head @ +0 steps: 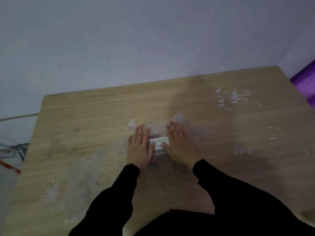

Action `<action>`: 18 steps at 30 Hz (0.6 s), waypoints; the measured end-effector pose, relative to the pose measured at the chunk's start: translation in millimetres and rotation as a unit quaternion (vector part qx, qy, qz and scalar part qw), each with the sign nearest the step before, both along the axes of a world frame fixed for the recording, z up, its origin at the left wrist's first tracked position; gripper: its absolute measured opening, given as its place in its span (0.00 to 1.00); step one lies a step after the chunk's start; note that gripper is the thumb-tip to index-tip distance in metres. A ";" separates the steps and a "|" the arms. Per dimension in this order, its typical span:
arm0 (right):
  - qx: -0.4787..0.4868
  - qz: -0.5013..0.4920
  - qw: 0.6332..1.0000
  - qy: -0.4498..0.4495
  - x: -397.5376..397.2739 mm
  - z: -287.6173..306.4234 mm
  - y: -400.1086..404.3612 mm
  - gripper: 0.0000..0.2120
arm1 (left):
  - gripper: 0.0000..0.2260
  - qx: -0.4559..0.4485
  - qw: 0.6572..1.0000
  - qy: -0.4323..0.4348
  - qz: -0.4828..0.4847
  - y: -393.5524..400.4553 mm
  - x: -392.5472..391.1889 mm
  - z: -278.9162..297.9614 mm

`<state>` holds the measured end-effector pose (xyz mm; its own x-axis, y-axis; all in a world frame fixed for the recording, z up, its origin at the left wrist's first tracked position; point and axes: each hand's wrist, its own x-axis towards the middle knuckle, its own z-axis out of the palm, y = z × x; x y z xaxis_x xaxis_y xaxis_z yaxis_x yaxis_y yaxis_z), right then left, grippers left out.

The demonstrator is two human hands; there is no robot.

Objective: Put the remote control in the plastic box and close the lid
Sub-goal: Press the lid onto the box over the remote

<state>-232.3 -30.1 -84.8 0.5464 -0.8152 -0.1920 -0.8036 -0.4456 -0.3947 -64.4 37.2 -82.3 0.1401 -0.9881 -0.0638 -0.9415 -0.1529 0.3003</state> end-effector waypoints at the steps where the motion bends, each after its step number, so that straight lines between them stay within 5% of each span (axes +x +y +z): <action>1: 0.005 -0.001 1.000 -0.003 0.6 -1.3 0.7 0.35 | 0.29 0.004 1.000 -0.011 -0.002 -2.4 1.1 1.9; 5: -0.002 -0.003 1.000 -0.003 4.6 0.6 -1.6 0.35 | 0.31 0.006 0.998 -0.056 -0.032 -20.4 4.8 10.9; 13: -0.065 -0.005 0.998 -0.006 20.1 11.2 -16.5 0.32 | 0.31 -0.042 0.997 0.023 -0.053 -22.9 12.4 -9.0; 18: -0.068 -0.030 0.997 -0.032 14.1 -6.5 -8.2 0.31 | 0.30 -0.036 0.998 -0.002 -0.050 -23.8 4.9 -13.5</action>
